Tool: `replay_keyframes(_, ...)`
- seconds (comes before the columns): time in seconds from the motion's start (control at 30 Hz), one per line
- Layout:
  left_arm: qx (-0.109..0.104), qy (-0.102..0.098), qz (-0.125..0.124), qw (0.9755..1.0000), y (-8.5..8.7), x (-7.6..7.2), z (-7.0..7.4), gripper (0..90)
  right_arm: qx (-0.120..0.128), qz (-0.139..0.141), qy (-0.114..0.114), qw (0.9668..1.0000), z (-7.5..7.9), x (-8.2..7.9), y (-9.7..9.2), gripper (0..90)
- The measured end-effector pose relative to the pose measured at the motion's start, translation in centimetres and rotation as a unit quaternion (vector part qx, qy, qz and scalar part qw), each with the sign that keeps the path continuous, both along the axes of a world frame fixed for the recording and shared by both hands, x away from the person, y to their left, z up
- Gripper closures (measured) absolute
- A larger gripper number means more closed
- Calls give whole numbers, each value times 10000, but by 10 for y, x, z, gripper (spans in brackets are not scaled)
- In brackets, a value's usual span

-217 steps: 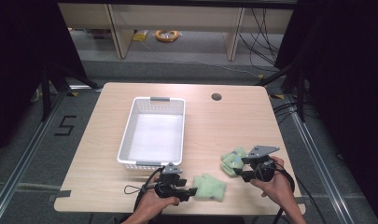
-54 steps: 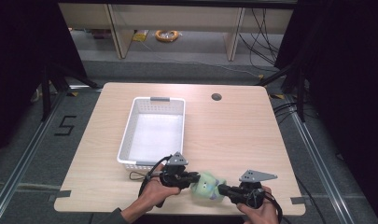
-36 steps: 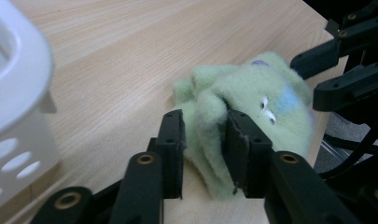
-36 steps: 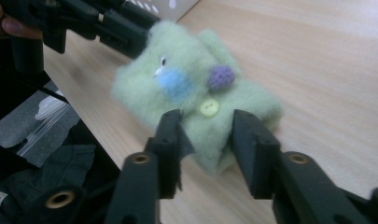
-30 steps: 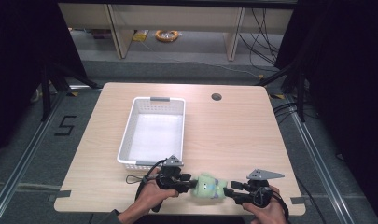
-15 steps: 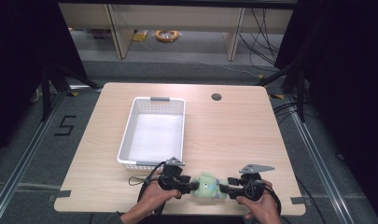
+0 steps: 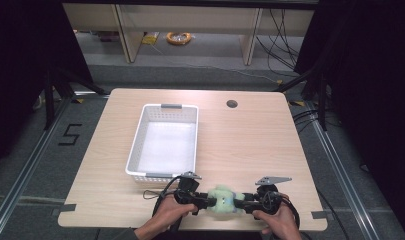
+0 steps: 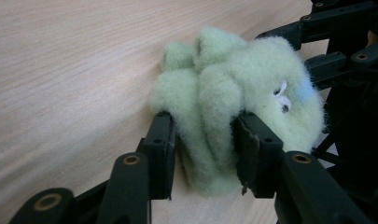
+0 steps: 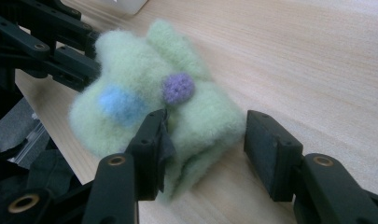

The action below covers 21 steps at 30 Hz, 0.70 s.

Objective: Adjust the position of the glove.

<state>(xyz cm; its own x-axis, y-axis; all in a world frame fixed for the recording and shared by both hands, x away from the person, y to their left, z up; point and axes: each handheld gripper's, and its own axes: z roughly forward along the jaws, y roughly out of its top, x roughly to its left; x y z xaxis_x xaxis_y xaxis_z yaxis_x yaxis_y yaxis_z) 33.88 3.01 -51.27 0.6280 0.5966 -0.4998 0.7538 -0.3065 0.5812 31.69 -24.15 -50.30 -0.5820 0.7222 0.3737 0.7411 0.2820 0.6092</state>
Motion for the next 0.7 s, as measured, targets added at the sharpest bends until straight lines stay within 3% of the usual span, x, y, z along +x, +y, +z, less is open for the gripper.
replay_keyframes(0.17,-184,-47,-42,9998,0,-1,-1,686,91,37,70,9999,-2,2,1,508)
replay_keyframes(0.27,-51,-155,-36,9999,1,-3,1,717,117,31,135,9998,-2,2,0,522)
replay_keyframes(0.33,-3,-205,-99,9997,1,-4,2,735,273,87,178,9994,-5,3,-2,537)
replay_keyframes(0.37,14,-197,-87,9998,2,-4,2,740,303,-2,337,9990,-4,1,-2,545)
replay_keyframes(0.4,-151,-206,-85,9996,1,-3,0,742,410,21,361,9985,-5,2,-2,555)
replay_keyframes(0.47,-23,-191,-117,9997,2,-3,2,745,468,64,376,9982,-6,2,-3,578)
replay_keyframes(0.5,-14,-193,-95,9998,2,-3,2,747,431,125,275,9986,-8,4,-5,595)
replay_keyframes(0.53,-157,-208,-117,9996,1,-3,0,748,464,106,288,9985,-8,4,-5,605)
replay_keyframes(0.63,-163,-209,-151,9995,2,-3,1,754,684,179,331,9970,-11,4,-6,669)
replay_keyframes(0.7,-32,-236,-135,9996,2,-5,3,758,752,218,342,9963,-11,4,-7,712)
